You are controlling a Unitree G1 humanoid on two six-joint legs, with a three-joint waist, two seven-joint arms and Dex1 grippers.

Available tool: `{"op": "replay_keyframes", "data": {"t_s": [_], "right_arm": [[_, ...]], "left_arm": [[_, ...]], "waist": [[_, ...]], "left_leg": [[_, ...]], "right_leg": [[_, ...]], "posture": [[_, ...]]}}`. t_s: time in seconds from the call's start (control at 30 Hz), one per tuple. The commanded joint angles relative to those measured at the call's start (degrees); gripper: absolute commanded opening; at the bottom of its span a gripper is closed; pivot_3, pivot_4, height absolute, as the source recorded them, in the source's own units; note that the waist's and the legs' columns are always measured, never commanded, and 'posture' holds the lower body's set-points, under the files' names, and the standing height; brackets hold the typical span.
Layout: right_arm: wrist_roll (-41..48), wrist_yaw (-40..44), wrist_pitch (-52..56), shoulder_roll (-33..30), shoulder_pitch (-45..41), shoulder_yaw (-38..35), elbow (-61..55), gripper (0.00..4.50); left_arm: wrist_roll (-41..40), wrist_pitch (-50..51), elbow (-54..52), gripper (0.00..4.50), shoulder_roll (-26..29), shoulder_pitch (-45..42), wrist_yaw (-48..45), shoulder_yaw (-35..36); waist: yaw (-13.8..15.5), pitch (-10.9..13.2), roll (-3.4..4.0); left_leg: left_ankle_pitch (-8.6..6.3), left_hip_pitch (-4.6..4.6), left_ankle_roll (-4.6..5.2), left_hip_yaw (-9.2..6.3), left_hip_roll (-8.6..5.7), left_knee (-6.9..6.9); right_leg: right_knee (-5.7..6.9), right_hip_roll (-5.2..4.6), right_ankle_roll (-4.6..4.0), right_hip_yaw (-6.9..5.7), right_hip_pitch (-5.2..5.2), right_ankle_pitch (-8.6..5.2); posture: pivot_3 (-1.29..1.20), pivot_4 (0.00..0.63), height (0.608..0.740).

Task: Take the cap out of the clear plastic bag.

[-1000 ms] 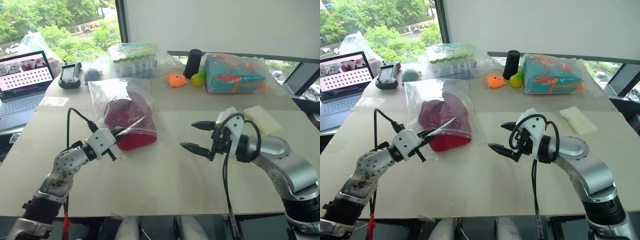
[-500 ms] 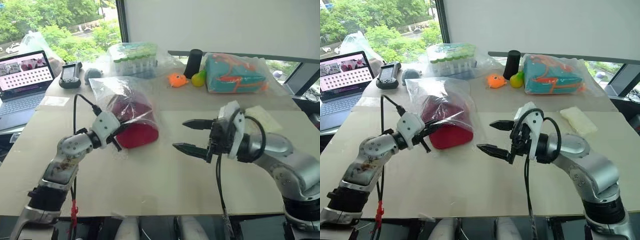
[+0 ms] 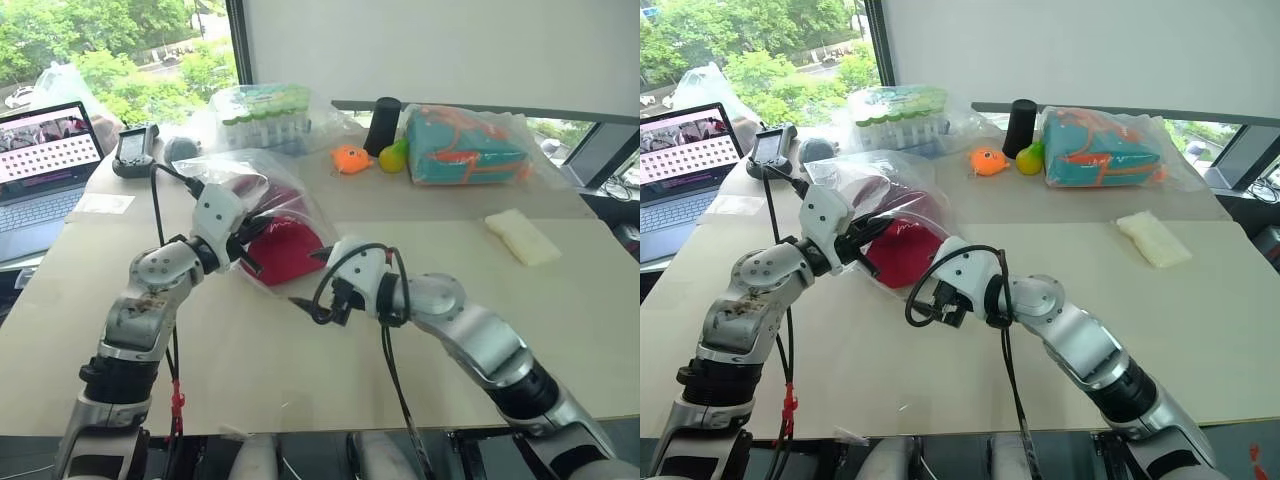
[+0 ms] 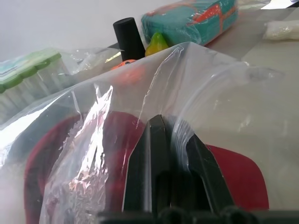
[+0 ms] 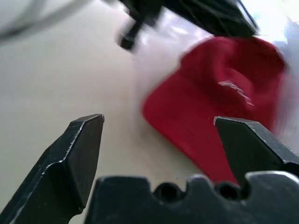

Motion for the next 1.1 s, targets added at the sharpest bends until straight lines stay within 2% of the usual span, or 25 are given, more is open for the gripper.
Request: {"op": "replay_keyframes", "data": {"t_s": [0.03, 0.27, 0.57, 0.67, 1.0, 1.03, 1.1], "right_arm": [[-10.16, -0.89, -9.34, 0.21, -2.05, 2.11, 4.30, 4.50], [-22.51, -1.57, -19.99, 3.50, -4.11, 5.70, 14.45, 4.50], [-31.07, -4.48, -26.54, 11.57, -8.23, 5.30, 26.25, 4.50], [-32.99, -5.22, -28.45, 12.47, -8.48, 5.11, 28.63, 3.82], [-33.39, -2.26, -29.17, 14.14, -5.59, 4.24, 27.74, 0.35], [-33.40, -1.83, -29.04, 14.25, -5.45, 4.32, 27.80, 0.07], [-33.35, -1.42, -28.97, 14.39, -5.26, 4.12, 27.86, 0.03]], "left_arm": [[-0.45, 0.28, -2.90, 0.14, -0.50, -0.55, 0.68, 1.67], [-0.41, 1.01, -3.46, 0.14, -0.98, -0.42, 0.89, 1.90], [0.11, 0.92, -3.13, 0.14, -1.88, 0.21, 1.09, 2.04], [0.14, 1.18, -3.48, 0.00, -2.03, 0.48, 1.15, 2.07], [0.10, 1.75, -3.96, 0.00, -2.28, 0.87, 1.38, 2.09], [0.09, 1.82, -3.99, 0.00, -2.26, 0.85, 1.37, 2.11], [0.06, 1.96, -4.02, 0.00, -2.28, 0.76, 1.38, 2.16]], "waist": [[-0.03, 0.00, 0.00], [-0.41, 0.00, 0.00], [-0.40, 0.00, -0.01], [-0.33, 0.00, -0.01], [-0.45, 0.00, -0.01], [-0.51, 0.00, -0.01], [-0.50, 0.00, 0.00]], "left_leg": [[0.00, 0.00, 0.00, -0.01, 0.00, 0.00], [0.00, 0.01, 0.00, -0.02, 0.01, -0.01], [0.00, 0.01, 0.00, -0.05, 0.01, -0.01], [0.00, 0.01, 0.00, -0.06, 0.01, -0.01], [0.00, 0.01, 0.00, -0.08, 0.01, -0.01], [0.00, 0.01, 0.00, -0.08, 0.01, -0.01], [0.00, 0.02, 0.00, -0.09, 0.01, -0.01]], "right_leg": [[0.00, 0.00, -0.06, 0.00, 0.00, 0.04], [0.01, 0.01, -0.07, -0.01, 0.00, 0.05], [0.02, 0.01, -0.10, -0.02, 0.00, 0.06], [0.02, 0.01, -0.11, -0.02, 0.00, 0.07], [0.03, 0.00, -0.11, -0.03, 0.00, 0.07], [0.03, 0.00, -0.11, -0.03, 0.00, 0.07], [0.04, 0.01, -0.12, -0.04, 0.00, 0.08]], "posture": [[0.00, 0.150, 0.740], [0.00, 0.150, 0.740], [0.00, 0.150, 0.740], [0.00, 0.150, 0.740], [0.00, 0.150, 0.740], [0.00, 0.150, 0.740], [0.00, 0.150, 0.740]]}}
